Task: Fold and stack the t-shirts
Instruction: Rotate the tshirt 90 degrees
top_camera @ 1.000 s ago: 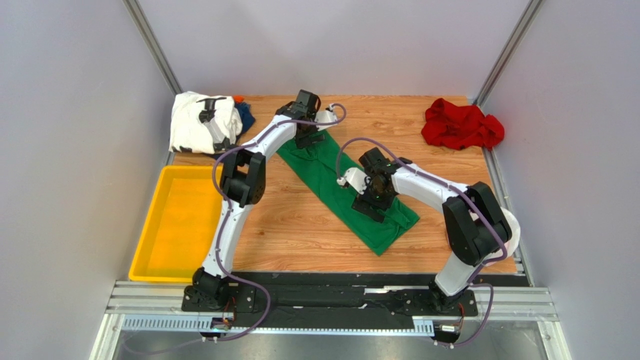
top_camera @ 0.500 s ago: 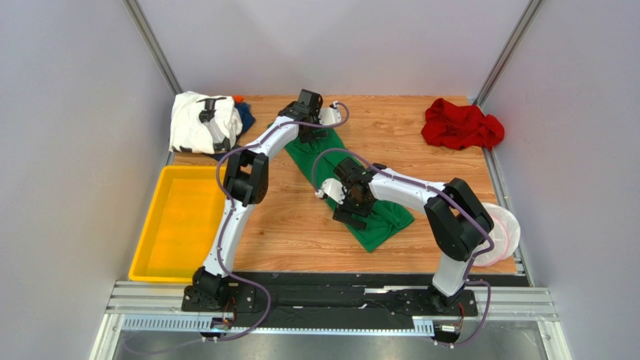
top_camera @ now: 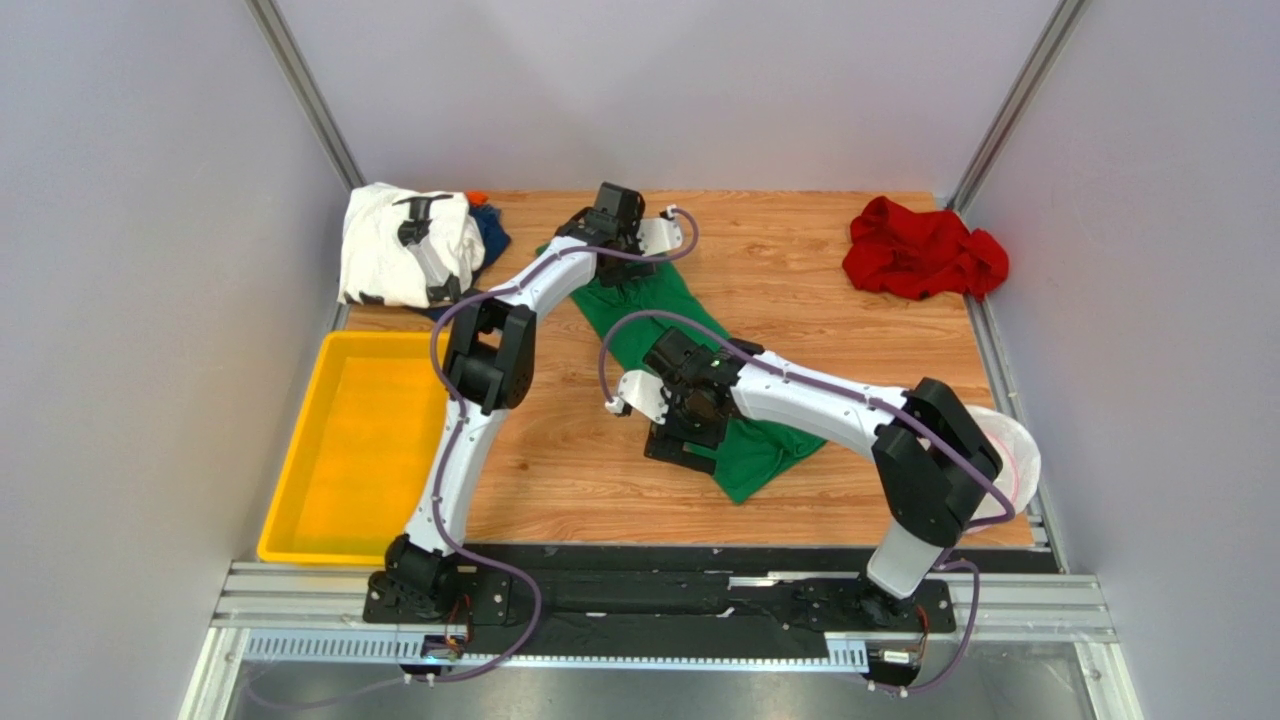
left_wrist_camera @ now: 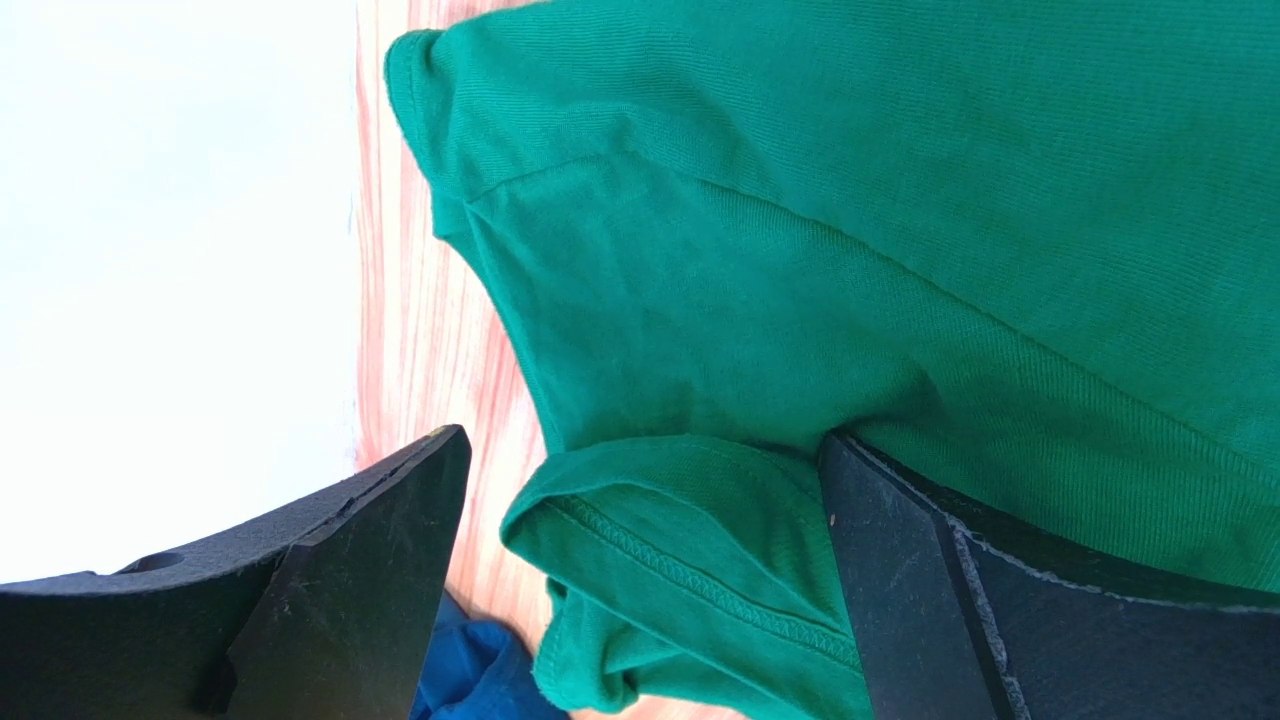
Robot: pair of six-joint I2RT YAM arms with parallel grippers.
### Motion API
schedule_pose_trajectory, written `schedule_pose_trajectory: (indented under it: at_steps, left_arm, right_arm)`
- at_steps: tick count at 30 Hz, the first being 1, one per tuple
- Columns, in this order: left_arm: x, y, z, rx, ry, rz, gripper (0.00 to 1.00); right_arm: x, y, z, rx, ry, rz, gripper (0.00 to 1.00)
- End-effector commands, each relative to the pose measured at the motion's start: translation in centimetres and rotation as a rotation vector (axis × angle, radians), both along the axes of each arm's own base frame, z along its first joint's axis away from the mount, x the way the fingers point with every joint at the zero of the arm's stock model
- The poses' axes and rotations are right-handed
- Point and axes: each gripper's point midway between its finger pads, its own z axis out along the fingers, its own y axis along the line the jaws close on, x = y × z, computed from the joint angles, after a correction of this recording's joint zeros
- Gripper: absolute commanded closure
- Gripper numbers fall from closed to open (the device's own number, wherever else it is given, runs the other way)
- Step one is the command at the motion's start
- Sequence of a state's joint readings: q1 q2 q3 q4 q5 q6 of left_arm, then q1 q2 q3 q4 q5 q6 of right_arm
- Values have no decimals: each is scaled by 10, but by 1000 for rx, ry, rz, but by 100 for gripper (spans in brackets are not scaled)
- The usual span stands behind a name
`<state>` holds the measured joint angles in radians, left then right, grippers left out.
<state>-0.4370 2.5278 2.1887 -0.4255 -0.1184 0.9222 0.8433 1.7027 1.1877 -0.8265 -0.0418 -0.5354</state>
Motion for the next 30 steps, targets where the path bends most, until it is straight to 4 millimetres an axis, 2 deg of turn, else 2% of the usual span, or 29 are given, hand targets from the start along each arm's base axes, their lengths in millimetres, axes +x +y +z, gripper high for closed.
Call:
schedule_pose_trajectory:
  at_steps: [1,5,9,13,21,25,30]
  left_arm:
    - [-5,-3,9,-8,12,-9,4]
    - [-9,-1,15,-14,10,-11,4]
    - [-17,2,9,-12,24,-11,4]
    - [-25,4,5,-16,40,-9,4]
    - [-30,7,-1,-5,52,-5,4]
    - [-30,8,-6,1,59,-5,4]
    - [-30,9,-7,10,58,-8,4]
  right_arm:
    - [7,16,36,71,-96,-11,13]
    - [33,-5,56,8,-267,-78,13]
    - [50,-27,65,2,-319,-145,13]
    - [67,-54,61,-53,-376,-173,13]
    - [96,-105,52,-88,-374,-274,13]
    - [100,-124,45,-109,-356,-299,13]
    - [91,-133,36,-114,-333,-305,13]
